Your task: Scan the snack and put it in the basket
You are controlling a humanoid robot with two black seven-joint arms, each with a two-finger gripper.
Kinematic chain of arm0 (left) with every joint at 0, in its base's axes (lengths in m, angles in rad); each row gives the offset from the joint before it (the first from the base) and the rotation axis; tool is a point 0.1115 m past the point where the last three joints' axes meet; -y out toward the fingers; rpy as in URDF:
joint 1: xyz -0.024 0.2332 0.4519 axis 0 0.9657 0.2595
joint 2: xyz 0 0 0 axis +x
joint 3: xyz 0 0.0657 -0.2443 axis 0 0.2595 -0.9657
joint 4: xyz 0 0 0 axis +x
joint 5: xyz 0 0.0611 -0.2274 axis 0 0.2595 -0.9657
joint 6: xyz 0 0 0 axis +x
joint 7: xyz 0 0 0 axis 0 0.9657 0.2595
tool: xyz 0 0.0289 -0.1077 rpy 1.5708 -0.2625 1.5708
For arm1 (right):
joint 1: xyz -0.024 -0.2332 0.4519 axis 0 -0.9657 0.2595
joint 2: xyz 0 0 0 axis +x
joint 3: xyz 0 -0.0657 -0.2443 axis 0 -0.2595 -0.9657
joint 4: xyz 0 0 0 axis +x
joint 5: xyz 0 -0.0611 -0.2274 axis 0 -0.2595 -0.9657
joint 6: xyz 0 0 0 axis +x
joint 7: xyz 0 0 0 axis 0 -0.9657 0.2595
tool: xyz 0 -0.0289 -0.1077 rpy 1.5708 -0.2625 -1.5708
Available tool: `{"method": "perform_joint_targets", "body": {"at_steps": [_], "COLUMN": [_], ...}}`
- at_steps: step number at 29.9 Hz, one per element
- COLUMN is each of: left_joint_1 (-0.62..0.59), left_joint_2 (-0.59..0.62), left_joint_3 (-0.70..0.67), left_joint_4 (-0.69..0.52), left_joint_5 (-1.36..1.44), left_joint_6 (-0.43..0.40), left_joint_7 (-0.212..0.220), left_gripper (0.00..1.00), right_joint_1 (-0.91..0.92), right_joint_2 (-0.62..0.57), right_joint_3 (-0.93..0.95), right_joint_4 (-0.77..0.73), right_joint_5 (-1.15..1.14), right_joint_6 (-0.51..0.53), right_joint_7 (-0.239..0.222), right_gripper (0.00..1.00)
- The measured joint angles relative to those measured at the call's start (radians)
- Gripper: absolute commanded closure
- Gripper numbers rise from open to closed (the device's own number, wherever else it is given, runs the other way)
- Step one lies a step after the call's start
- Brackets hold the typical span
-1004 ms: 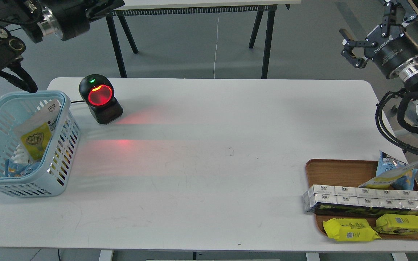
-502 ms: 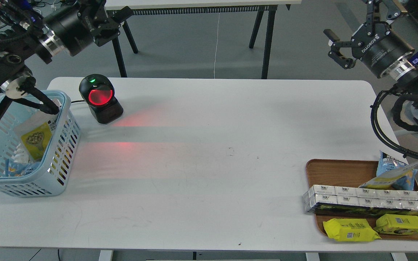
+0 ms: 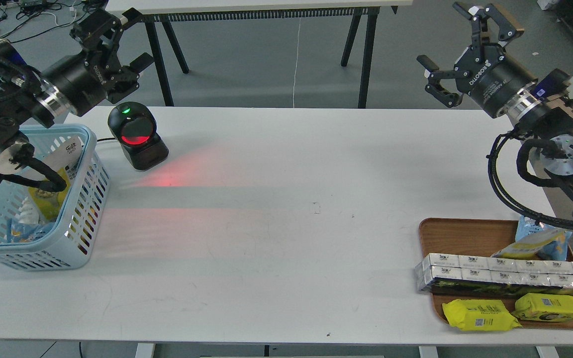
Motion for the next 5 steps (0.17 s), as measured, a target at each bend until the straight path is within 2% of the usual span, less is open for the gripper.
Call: {"method": "perform_joint_targets", "body": {"at_steps": [5], "left_joint_1": [0.008], "left_joint_2": [-0.001], "left_joint_3": [0.001], "left_joint_4": [0.002], "left_joint_5": [0.001], "left_joint_6": [0.000], "left_joint_7": [0.000], "left_gripper": [0.01], "right_joint_1": [-0.015], "right_joint_2": [0.011], "right_joint_3": [-0.004], "right_joint_4": [0.001], "right_joint_5": [0.001], "right_joint_6": [0.000], "right_joint_7": [0.000], "right_gripper": [0.00]}}
